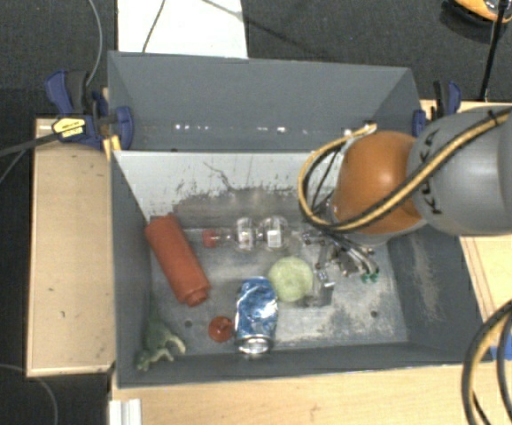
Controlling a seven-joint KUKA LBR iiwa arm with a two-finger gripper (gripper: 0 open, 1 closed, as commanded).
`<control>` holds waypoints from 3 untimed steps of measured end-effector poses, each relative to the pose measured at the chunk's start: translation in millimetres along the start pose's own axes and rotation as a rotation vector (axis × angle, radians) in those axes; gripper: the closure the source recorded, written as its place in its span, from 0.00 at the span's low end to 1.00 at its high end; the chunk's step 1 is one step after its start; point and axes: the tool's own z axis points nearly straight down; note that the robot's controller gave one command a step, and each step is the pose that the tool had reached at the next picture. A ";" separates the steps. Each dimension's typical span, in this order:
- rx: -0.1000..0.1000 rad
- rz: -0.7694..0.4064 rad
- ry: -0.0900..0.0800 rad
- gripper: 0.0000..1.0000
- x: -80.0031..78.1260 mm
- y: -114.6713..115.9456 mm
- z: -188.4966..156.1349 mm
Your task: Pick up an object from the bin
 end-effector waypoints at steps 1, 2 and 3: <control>-0.004 -0.144 0.001 1.00 -11.7 16.7 -2.0; -0.004 -0.143 0.001 1.00 -11.7 16.7 -2.0; -0.003 -0.147 -0.001 1.00 -23.4 15.3 -6.5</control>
Offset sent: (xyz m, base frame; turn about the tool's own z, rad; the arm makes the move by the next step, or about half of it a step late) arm 0.0000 0.0000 0.0000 0.0000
